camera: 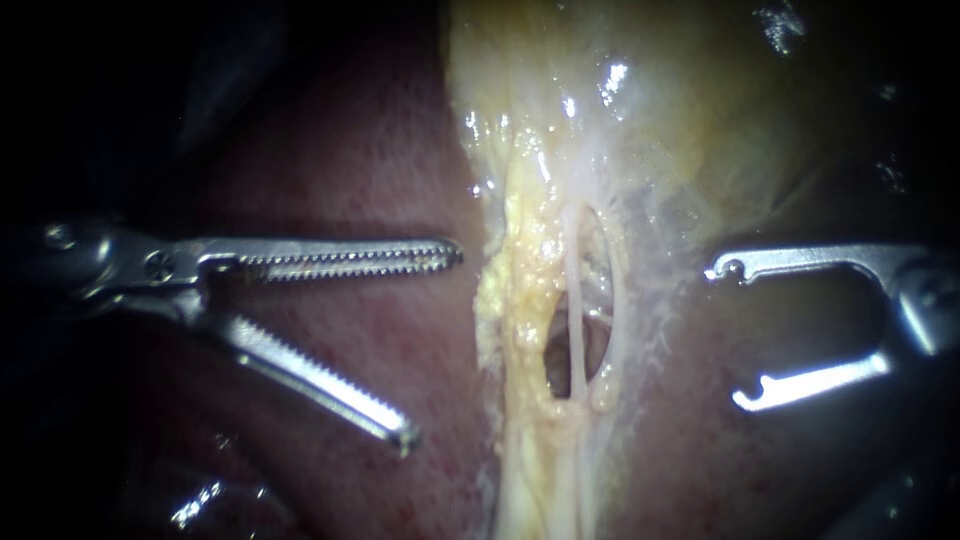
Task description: Grabbing gallbladder
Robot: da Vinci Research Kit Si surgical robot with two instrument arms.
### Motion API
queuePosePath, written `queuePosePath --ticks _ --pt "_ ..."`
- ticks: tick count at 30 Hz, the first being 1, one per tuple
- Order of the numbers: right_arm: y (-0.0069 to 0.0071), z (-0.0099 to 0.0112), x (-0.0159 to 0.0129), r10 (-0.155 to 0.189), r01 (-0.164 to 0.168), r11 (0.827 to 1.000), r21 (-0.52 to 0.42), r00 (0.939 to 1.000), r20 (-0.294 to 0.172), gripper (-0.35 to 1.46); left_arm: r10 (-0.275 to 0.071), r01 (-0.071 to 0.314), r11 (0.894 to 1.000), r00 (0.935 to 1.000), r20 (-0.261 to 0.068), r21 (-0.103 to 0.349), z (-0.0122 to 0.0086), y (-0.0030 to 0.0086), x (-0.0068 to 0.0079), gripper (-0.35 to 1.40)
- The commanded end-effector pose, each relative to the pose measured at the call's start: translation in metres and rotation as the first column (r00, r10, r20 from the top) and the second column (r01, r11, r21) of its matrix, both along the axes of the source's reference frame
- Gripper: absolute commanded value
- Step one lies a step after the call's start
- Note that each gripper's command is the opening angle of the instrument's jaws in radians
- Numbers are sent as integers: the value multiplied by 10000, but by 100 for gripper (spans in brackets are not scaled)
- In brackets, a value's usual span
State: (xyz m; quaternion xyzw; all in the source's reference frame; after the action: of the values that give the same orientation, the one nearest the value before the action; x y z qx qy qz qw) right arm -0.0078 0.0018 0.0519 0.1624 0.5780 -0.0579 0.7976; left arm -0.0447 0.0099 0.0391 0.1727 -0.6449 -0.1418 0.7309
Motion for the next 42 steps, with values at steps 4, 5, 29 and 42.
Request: queuePosePath --ticks 4,5,29,42 --pt "0 0 0 -1 1 10000 -1 10000 -4 59 -26 26 10000 10000 -14 2 0 1 0 78" --pt "0 0 0 -1 1 10000 -1 10000 -4 59 -72 72 10000 10000 -6 0 1 2 -1 78" --pt "1 2 -2 19 -19 10000 53 10000 15 58 527 -580 9982 9611 -2712 -116 58 37 -32 62" --pt "2 2 -3 18 -18 10000 51 10000 14 58 512 -601 9980 9488 -3118 -188 71 29 -35 22"
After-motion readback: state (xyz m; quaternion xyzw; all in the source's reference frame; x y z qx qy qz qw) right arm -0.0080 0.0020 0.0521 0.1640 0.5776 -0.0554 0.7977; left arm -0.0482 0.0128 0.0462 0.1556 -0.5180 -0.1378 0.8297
